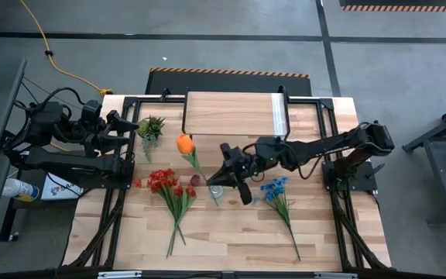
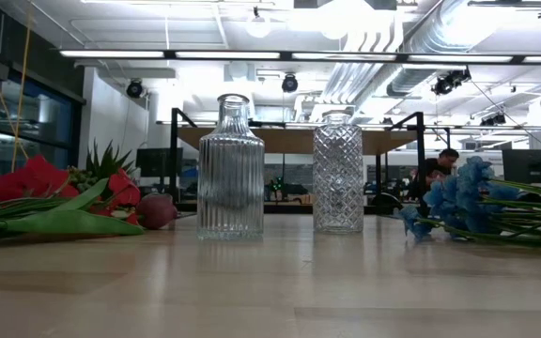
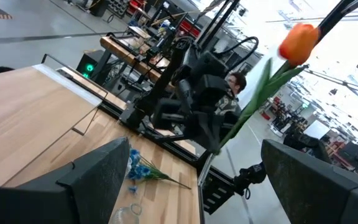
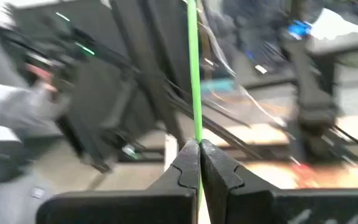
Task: Pick and place flowers into a vace then onto a shelf
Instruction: Put the orange flower into the top transparent vase
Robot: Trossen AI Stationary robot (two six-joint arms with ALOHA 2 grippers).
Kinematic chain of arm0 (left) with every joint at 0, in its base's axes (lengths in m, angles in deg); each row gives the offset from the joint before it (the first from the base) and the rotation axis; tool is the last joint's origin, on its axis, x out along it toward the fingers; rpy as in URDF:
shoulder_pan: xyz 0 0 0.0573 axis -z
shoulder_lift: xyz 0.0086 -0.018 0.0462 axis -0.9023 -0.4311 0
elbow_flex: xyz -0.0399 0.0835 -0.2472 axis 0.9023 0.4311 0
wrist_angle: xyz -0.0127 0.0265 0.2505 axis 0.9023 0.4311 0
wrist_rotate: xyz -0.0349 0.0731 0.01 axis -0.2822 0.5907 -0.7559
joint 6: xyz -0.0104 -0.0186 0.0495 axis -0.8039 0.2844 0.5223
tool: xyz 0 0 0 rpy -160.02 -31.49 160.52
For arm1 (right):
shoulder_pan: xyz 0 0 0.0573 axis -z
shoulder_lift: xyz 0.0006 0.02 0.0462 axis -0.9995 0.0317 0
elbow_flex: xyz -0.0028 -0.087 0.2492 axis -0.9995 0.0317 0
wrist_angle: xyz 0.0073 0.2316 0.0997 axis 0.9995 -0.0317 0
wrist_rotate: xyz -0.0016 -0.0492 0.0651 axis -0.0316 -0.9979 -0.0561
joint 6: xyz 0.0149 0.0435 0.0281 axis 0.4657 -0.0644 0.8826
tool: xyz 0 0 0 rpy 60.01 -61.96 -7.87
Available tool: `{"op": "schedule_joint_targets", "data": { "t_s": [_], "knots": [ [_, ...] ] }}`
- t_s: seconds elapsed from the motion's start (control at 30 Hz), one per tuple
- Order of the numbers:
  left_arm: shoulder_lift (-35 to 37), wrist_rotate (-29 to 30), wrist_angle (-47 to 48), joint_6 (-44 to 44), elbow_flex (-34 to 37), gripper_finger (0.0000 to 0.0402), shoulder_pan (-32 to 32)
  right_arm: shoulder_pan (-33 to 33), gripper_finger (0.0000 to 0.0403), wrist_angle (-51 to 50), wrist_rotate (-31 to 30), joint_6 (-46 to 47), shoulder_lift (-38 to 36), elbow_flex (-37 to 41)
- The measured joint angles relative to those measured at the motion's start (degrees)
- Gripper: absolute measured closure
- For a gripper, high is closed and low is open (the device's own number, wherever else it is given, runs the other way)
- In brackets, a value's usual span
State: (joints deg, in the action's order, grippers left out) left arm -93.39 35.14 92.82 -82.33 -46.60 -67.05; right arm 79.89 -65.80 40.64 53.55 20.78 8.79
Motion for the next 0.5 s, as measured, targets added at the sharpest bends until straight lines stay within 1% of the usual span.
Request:
{"op": "schedule_joint_targets", "data": {
  "t_s": [0.1, 0.27, 0.33, 0.43, 0.5],
  "knots": [
    [0.0, 0.1, 0.0, 0.0, 0.0, 0.0002, 0.0, -1.1, 0.0403, -7.0, -5.9, -0.5, -2.0, 0.0],
    [0.0, 2.2, 0.0, 0.0, 0.0, 0.0002, 0.0, -3.3, 0.0403, -12.4, -12.7, -1.8, -6.5, 0.0],
    [0.0, 2.8, 0.0, 0.0, 0.0, 0.0002, 0.0, -4.5, 0.0403, -16.4, -17.5, -2.2, -8.6, 0.0],
    [0.0, 3.0, 0.0, 0.0, 0.0, 0.0002, 0.0, -6.6, 0.0403, -22.8, -26.3, -1.4, -11.5, 0.0],
    [0.0, 3.0, 0.0, 0.0, 0.0, 0.0002, 0.0, -8.2, 0.0403, -25.4, -31.4, -0.4, -13.2, 0.0]
  ]
}}
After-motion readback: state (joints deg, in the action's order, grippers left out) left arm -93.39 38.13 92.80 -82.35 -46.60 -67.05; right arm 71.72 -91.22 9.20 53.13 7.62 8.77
